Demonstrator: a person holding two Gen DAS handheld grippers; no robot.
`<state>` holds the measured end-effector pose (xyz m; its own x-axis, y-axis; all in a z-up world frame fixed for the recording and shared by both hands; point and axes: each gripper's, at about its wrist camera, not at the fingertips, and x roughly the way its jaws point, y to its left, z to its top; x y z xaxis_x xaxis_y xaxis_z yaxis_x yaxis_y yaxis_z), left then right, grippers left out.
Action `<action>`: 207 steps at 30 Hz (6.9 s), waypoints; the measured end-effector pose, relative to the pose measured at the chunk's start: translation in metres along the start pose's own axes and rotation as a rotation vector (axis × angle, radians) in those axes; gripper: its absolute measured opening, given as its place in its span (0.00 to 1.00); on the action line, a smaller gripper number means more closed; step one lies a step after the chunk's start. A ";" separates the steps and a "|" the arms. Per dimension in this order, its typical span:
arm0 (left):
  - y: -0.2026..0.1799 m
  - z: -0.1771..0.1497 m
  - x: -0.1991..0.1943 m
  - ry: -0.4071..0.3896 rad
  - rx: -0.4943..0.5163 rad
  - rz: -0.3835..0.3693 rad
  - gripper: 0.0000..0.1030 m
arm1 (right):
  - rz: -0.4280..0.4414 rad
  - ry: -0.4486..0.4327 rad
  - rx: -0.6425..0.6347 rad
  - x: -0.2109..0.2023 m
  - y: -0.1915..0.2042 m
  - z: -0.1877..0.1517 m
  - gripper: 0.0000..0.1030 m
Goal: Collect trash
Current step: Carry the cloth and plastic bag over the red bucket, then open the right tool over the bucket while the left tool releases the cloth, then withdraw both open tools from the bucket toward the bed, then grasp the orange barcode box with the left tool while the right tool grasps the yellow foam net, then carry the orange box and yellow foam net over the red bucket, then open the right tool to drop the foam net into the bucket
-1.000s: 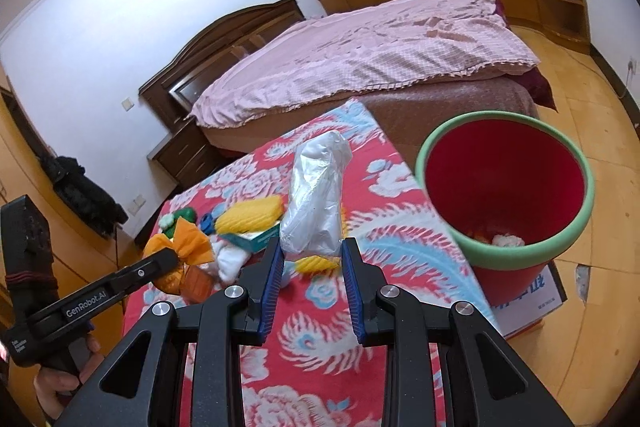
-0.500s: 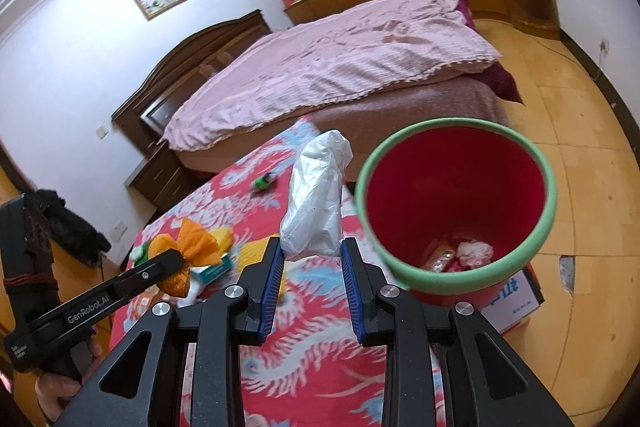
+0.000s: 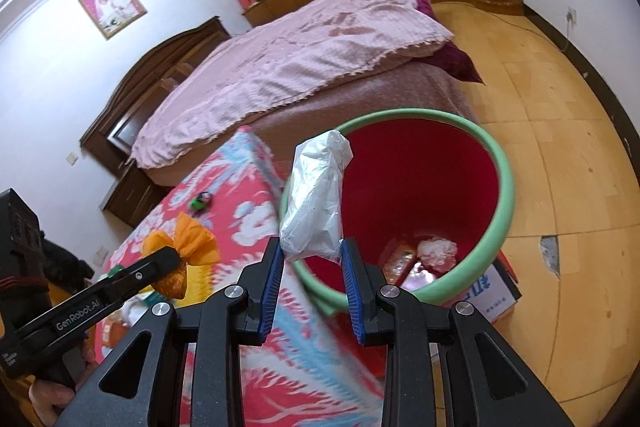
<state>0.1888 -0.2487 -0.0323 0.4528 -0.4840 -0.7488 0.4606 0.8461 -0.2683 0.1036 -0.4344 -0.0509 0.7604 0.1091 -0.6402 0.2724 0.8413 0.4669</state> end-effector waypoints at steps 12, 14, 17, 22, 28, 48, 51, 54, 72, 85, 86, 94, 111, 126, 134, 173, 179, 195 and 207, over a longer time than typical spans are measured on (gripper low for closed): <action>-0.032 0.005 0.049 0.065 0.086 -0.025 0.20 | -0.072 0.024 0.033 0.018 -0.030 0.003 0.34; -0.033 0.006 0.052 0.067 0.084 -0.013 0.24 | -0.084 0.022 0.032 0.019 -0.031 0.003 0.34; -0.034 0.007 0.054 0.066 0.078 0.000 0.32 | -0.087 0.018 0.032 0.019 -0.033 0.004 0.34; -0.034 0.009 0.053 0.052 0.067 0.008 0.41 | -0.080 0.022 0.044 0.019 -0.036 0.003 0.35; -0.026 0.006 0.043 0.044 0.039 0.013 0.41 | -0.084 0.019 0.044 0.013 -0.032 0.000 0.37; 0.035 -0.030 -0.031 -0.017 -0.077 0.076 0.43 | -0.040 0.028 0.027 -0.010 0.010 -0.026 0.55; 0.051 -0.037 -0.044 -0.029 -0.113 0.097 0.43 | -0.031 0.039 0.010 -0.010 0.021 -0.032 0.55; 0.065 -0.044 -0.054 -0.041 -0.146 0.117 0.43 | -0.023 0.047 -0.015 -0.009 0.033 -0.039 0.56; 0.158 -0.080 -0.109 -0.102 -0.302 0.326 0.53 | -0.016 0.106 -0.110 0.010 0.095 -0.071 0.62; 0.186 -0.097 -0.100 -0.072 -0.332 0.381 0.68 | -0.049 0.153 -0.093 0.027 0.100 -0.083 0.63; 0.187 -0.098 -0.098 -0.068 -0.332 0.384 0.68 | -0.050 0.155 -0.097 0.028 0.101 -0.083 0.63; 0.196 -0.105 -0.091 -0.055 -0.354 0.349 0.66 | -0.046 0.171 -0.140 0.038 0.115 -0.082 0.63; 0.208 -0.117 -0.084 -0.070 -0.386 0.267 0.50 | -0.063 0.197 -0.245 0.078 0.144 -0.080 0.55; 0.213 -0.118 -0.086 -0.097 -0.389 0.239 0.50 | -0.080 0.188 -0.312 0.091 0.151 -0.084 0.27; 0.208 -0.116 -0.092 -0.110 -0.388 0.240 0.50 | -0.062 0.154 -0.296 0.078 0.146 -0.083 0.12; 0.065 -0.041 -0.055 -0.066 -0.112 0.080 0.50 | -0.052 -0.048 -0.028 -0.006 0.030 -0.030 0.10; 0.035 -0.025 -0.028 -0.031 -0.050 0.048 0.50 | -0.079 -0.055 0.022 -0.006 0.003 -0.022 0.10; -0.009 -0.003 0.035 0.042 0.040 0.015 0.50 | -0.141 -0.047 0.062 0.010 -0.036 -0.002 0.14; -0.027 0.003 0.057 0.068 0.075 -0.009 0.50 | -0.145 -0.045 0.089 0.010 -0.049 0.001 0.28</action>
<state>0.2041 -0.3001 -0.0664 0.3963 -0.4729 -0.7869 0.5213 0.8215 -0.2311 0.0987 -0.4745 -0.0798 0.7348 -0.0353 -0.6774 0.4305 0.7960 0.4256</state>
